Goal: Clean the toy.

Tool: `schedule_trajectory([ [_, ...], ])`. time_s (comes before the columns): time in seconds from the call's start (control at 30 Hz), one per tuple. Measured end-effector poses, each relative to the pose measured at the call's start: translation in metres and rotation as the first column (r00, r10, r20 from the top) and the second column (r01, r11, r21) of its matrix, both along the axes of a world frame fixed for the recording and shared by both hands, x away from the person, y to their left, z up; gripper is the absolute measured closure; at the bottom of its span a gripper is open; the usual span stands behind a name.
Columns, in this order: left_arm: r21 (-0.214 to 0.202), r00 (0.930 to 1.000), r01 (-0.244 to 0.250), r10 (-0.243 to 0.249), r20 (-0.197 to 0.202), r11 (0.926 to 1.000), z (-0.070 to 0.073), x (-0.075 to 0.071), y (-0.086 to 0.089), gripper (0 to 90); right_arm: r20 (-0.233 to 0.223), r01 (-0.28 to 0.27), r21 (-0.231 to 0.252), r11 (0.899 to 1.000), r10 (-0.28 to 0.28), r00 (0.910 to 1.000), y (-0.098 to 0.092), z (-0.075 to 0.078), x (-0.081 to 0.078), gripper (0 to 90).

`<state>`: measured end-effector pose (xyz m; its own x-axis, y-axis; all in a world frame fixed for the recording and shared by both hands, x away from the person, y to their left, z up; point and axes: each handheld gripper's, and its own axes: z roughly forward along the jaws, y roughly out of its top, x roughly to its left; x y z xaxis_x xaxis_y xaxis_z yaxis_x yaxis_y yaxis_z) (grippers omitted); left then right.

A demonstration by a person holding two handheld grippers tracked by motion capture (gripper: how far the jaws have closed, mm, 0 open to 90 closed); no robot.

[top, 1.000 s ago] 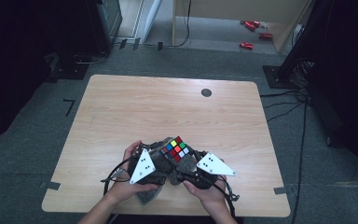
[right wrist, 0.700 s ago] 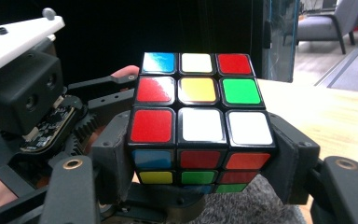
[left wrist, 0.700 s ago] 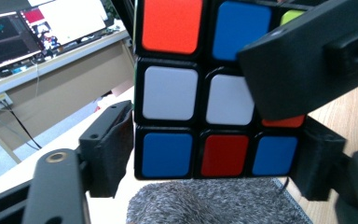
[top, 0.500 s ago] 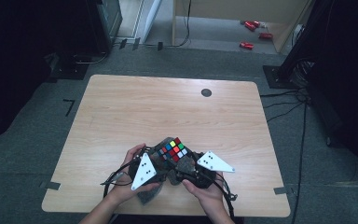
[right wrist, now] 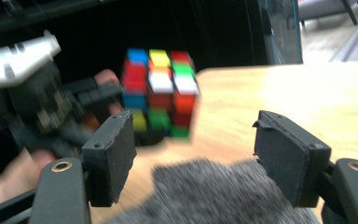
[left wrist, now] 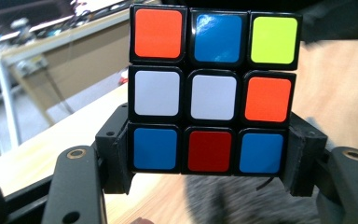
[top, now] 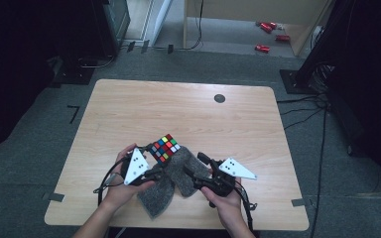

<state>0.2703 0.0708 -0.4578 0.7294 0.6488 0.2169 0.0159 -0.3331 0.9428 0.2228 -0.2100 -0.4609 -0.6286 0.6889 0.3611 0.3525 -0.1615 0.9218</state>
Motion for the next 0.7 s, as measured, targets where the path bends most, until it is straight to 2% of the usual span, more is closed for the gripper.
schedule_trajectory([
  [0.03, -0.009, 0.9999, -0.004, 0.004, -0.012, 1.0000, 0.001, 0.002, 0.004, 35.1, -0.012, -0.009, -0.054, 0.998, 0.009, 0.9999, 0.004, -0.005, 0.002, 27.9],
  [0.1, -0.030, 0.9996, -0.016, 0.015, -0.024, 0.9994, 0.004, 0.004, 0.012, 35.1, -0.024, -0.019, -0.129, 0.991, 0.016, 0.9996, 0.011, -0.012, 0.005, 23.3],
  [0.17, -0.055, 0.9979, -0.030, 0.027, -0.059, 0.9980, 0.006, 0.007, 0.018, 35.1, -0.049, -0.035, -0.173, 0.984, 0.026, 0.9985, 0.019, -0.020, 0.007, 20.6],
  [0.2, -0.056, 0.9969, -0.035, 0.031, -0.073, 0.9978, 0.006, 0.008, 0.020, 35.1, -0.071, -0.047, -0.207, 0.977, 0.033, 0.9970, 0.024, -0.023, 0.009, 19.8],
  [0.27, -0.059, 0.9947, -0.037, 0.032, -0.098, 0.9976, 0.005, 0.010, 0.021, 35.1, -0.086, -0.066, -0.255, 0.965, 0.045, 0.9953, 0.034, -0.028, 0.010, 16.3],
  [0.4, -0.055, 0.9926, -0.031, 0.024, -0.119, 0.9980, 0.005, 0.009, 0.018, 35.1, -0.091, -0.064, -0.361, 0.931, 0.033, 0.9953, 0.053, -0.034, 0.011, 10.8],
  [0.43, -0.055, 0.9926, -0.031, 0.024, -0.119, 0.9980, 0.005, 0.009, 0.018, 35.1, -0.091, -0.064, -0.361, 0.931, 0.033, 0.9953, 0.053, -0.034, 0.011, 10.8],
  [0.47, -0.058, 0.9925, -0.023, 0.016, -0.121, 0.9980, 0.005, 0.008, 0.016, 35.1, -0.079, -0.073, -0.429, 0.901, 0.043, 0.9960, 0.065, -0.035, 0.010, 6.6],
  [0.53, -0.062, 0.9918, -0.018, 0.010, -0.127, 0.9979, 0.005, 0.007, 0.015, 35.1, -0.080, -0.093, -0.468, 0.879, 0.063, 0.9948, 0.075, -0.039, 0.012, 4.9],
  [0.63, -0.064, 0.9911, -0.017, 0.009, -0.133, 0.9978, 0.004, 0.007, 0.014, 35.1, -0.091, -0.070, -0.521, 0.851, 0.026, 0.9955, 0.082, -0.046, 0.015, 10.8],
  [0.67, -0.064, 0.9911, -0.017, 0.009, -0.133, 0.9978, 0.004, 0.007, 0.014, 35.1, -0.091, -0.070, -0.521, 0.851, 0.026, 0.9955, 0.082, -0.046, 0.015, 10.8],
  [0.7, -0.081, 0.9893, -0.018, 0.006, -0.146, 0.9965, 0.003, 0.007, 0.015, 35.1, -0.094, -0.034, -0.566, 0.824, -0.023, 0.9953, 0.083, -0.049, 0.015, 19.7],
])
